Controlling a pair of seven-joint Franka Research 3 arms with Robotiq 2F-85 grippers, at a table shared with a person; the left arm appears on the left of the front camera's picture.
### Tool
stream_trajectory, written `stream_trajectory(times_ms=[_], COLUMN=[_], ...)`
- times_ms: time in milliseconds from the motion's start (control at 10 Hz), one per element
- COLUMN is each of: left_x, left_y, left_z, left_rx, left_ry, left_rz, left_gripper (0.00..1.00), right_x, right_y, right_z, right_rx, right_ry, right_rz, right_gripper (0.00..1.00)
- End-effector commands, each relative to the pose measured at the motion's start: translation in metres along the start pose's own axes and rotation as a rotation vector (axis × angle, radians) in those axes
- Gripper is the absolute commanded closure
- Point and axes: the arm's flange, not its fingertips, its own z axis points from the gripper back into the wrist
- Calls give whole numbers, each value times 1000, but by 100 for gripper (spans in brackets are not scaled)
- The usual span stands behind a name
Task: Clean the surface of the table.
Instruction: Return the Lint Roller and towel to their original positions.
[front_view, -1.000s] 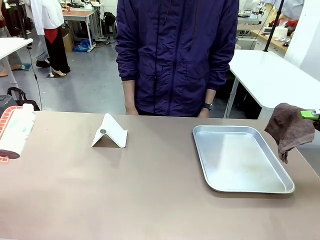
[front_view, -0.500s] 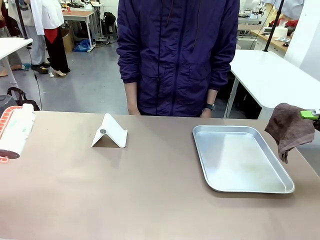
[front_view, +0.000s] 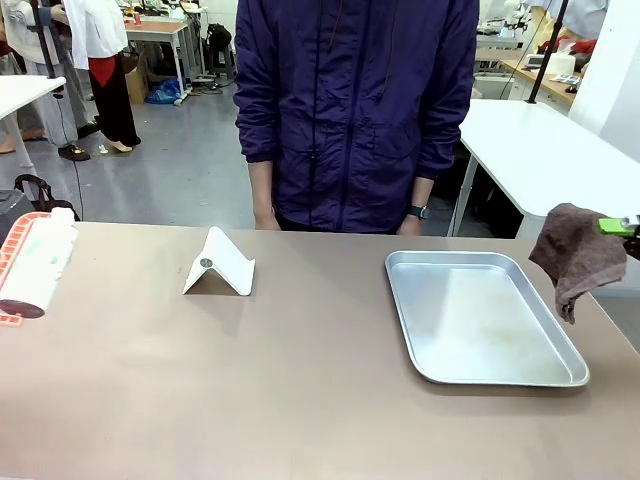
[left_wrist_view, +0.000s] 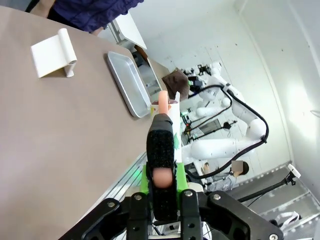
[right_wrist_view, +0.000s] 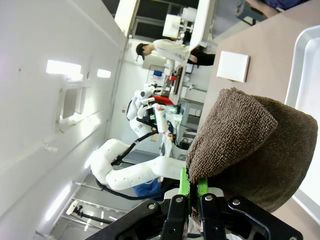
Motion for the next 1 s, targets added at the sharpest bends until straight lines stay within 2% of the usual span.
stream_trajectory(times_ms=[0, 200, 400, 500, 600, 700, 800, 900], left_x=[35, 66, 91, 103, 117, 130, 138, 143], left_y=[-13, -22, -26, -30, -32, -31, -26, -19], left_z=[-31, -73, -119, -147, -178, -211, -235, -255], left_rx=[28, 68, 164, 178, 234, 277, 337, 437], left_ry=[25, 88, 104, 137, 75, 49, 77, 63], left_rz=[-22, -8, 86, 102, 119, 111, 99, 69], left_gripper=[78, 78, 78, 78, 78, 78, 78, 78], right_x=[32, 65, 74, 73, 71, 66, 62, 57], right_y=[13, 5, 6, 6, 0, -14, -31, -48], right_z=[-47, -106, -166, -199, -235, -269, -293, -312], right_rx=[-29, -12, -43, -37, -54, -96, -169, -258], right_ry=[57, 145, 221, 299, 326, 349, 335, 291], right_rz=[77, 113, 132, 128, 94, 71, 50, 51], right_gripper=[94, 94, 94, 94, 94, 94, 94, 94])
